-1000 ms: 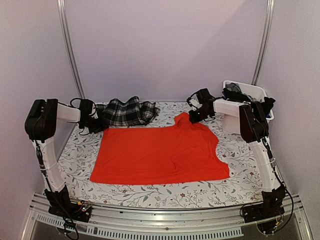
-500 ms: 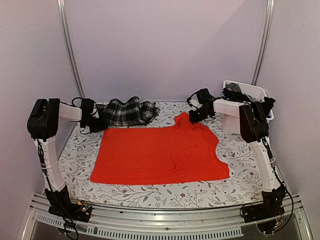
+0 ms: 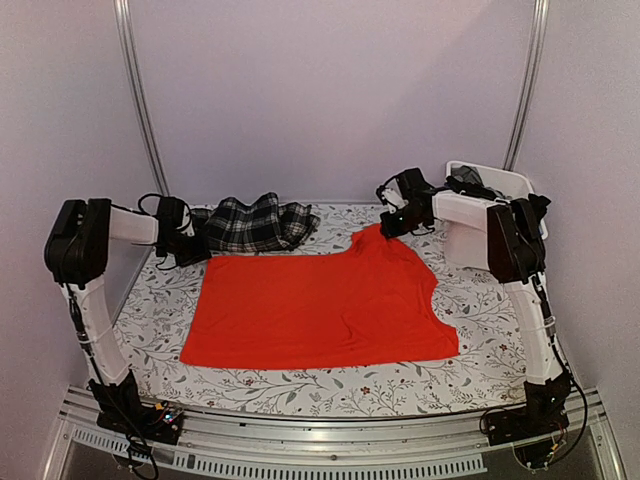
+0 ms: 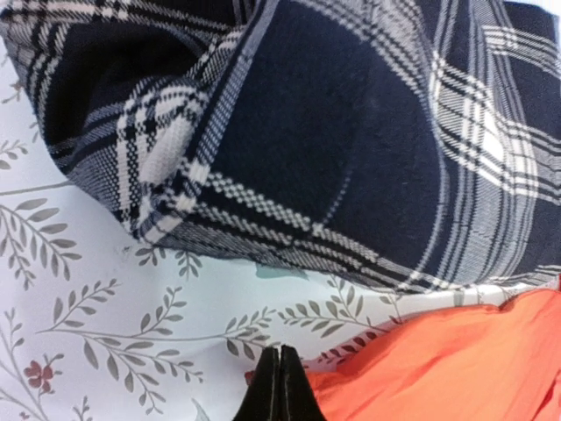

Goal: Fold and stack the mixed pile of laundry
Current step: Pick up the 1/3-folded T-shirt from the center of the board.

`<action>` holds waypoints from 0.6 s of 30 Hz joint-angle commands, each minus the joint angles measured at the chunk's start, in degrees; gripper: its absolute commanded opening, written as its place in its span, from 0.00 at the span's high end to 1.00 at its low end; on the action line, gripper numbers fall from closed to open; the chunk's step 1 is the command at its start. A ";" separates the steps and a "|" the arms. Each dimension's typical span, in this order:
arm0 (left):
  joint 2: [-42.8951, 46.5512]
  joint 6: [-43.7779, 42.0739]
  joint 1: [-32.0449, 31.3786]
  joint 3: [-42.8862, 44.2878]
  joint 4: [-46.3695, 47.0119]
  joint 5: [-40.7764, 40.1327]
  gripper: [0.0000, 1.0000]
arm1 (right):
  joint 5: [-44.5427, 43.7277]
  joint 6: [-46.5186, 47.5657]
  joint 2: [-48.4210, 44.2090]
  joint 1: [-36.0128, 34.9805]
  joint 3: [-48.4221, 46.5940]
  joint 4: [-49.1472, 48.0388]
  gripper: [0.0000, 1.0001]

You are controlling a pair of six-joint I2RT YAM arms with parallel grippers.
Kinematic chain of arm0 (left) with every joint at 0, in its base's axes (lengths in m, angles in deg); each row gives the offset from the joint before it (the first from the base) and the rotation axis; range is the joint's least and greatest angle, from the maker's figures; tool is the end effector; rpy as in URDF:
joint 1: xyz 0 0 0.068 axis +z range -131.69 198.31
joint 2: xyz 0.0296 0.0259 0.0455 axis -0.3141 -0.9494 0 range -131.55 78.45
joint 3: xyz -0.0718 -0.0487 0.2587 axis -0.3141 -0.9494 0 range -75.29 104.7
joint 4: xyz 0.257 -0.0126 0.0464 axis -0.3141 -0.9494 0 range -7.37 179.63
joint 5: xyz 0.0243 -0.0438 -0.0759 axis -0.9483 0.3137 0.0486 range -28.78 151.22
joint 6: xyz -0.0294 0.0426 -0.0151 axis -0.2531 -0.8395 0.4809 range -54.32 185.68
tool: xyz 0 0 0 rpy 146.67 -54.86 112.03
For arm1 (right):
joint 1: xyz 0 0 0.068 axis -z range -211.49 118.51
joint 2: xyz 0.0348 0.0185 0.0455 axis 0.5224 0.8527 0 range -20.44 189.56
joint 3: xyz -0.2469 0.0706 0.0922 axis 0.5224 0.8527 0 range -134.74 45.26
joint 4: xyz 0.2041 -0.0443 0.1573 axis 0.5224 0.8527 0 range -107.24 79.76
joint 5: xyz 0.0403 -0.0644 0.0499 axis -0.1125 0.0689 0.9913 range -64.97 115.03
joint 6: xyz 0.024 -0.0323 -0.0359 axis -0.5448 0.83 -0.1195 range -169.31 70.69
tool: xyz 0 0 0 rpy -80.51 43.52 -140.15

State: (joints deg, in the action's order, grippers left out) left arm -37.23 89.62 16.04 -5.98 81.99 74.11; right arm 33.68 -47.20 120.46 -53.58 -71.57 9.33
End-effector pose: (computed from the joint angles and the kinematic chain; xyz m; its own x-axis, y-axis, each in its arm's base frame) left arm 0.4101 -0.0242 0.1275 -0.8077 -0.3640 -0.4639 -0.1731 0.8985 -0.4035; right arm 0.5004 0.2091 0.1505 -0.6990 -0.3229 -0.6381 -0.4861 0.8689 0.0928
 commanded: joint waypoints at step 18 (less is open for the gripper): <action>-2.48 0.27 -0.55 2.09 -2.76 -1.88 0.73 | 0.23 -0.68 -3.40 0.49 1.08 -0.50 1.00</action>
State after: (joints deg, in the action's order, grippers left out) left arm -37.36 89.88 16.04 -5.89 80.53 72.31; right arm 33.77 -47.37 119.32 -53.56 -70.79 9.33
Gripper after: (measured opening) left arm 0.273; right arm 0.006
